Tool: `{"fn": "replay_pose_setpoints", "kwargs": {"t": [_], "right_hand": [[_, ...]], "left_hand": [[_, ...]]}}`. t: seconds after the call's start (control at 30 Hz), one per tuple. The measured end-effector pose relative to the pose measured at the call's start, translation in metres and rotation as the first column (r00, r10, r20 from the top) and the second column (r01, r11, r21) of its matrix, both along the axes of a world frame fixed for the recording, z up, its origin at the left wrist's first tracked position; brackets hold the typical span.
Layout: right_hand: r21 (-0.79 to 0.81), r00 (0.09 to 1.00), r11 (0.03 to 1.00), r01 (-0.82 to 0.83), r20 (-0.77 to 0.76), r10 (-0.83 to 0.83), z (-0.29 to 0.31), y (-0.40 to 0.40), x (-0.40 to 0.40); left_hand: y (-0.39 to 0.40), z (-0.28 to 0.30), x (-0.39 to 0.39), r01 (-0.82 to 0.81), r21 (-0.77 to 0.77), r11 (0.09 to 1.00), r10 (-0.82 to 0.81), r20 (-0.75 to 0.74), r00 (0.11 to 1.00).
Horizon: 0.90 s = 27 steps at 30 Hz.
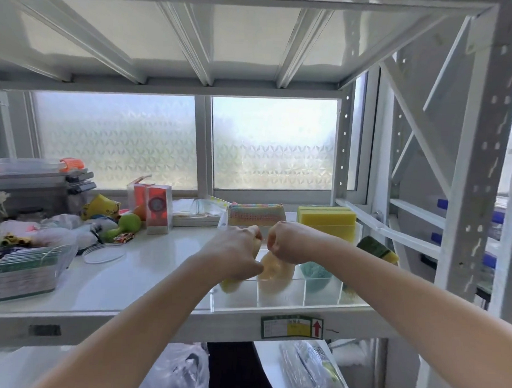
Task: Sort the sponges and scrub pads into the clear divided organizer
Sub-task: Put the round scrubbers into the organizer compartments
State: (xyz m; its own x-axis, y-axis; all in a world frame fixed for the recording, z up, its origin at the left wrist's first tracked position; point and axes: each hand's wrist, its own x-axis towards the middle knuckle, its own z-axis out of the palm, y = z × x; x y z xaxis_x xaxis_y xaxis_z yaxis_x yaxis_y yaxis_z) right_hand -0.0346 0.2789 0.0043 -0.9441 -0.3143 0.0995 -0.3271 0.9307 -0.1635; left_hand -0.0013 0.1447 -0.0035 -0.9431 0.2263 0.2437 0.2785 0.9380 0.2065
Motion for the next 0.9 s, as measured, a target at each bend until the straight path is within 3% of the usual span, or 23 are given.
{"fn": "replay_pose_setpoints", "kwargs": {"t": [0.1, 0.3, 0.47, 0.57, 0.7, 0.9], "right_hand": [[0.094, 0.996, 0.995, -0.028, -0.085, 0.036, -0.005, 0.006, 0.004], [0.058, 0.996, 0.995, -0.084, -0.033, 0.086, -0.006, 0.015, 0.004], [0.045, 0.989, 0.996, -0.071, -0.129, 0.076, -0.01, 0.013, 0.002], [0.031, 0.986, 0.998, -0.057, -0.158, 0.061, -0.013, 0.011, 0.003], [0.065, 0.984, 0.996, -0.056, -0.163, 0.066, -0.016, 0.011, 0.004], [0.068, 0.985, 0.996, -0.06, -0.16, 0.07, -0.017, 0.013, 0.006]], "left_hand": [[0.0, -0.001, -0.003, -0.039, -0.03, 0.999, 0.039, -0.014, 0.999], [0.006, -0.005, -0.003, -0.083, -0.18, 0.98, 0.075, -0.05, 0.996], [-0.008, 0.012, -0.001, -0.135, -0.097, 0.986, 0.139, 0.033, 0.99], [-0.007, 0.007, 0.002, -0.149, -0.17, 0.974, 0.148, -0.017, 0.989], [0.0, -0.004, -0.002, -0.077, -0.15, 0.986, 0.066, -0.077, 0.995], [-0.003, 0.0, -0.004, -0.038, -0.055, 0.998, 0.04, 0.042, 0.998]]}}
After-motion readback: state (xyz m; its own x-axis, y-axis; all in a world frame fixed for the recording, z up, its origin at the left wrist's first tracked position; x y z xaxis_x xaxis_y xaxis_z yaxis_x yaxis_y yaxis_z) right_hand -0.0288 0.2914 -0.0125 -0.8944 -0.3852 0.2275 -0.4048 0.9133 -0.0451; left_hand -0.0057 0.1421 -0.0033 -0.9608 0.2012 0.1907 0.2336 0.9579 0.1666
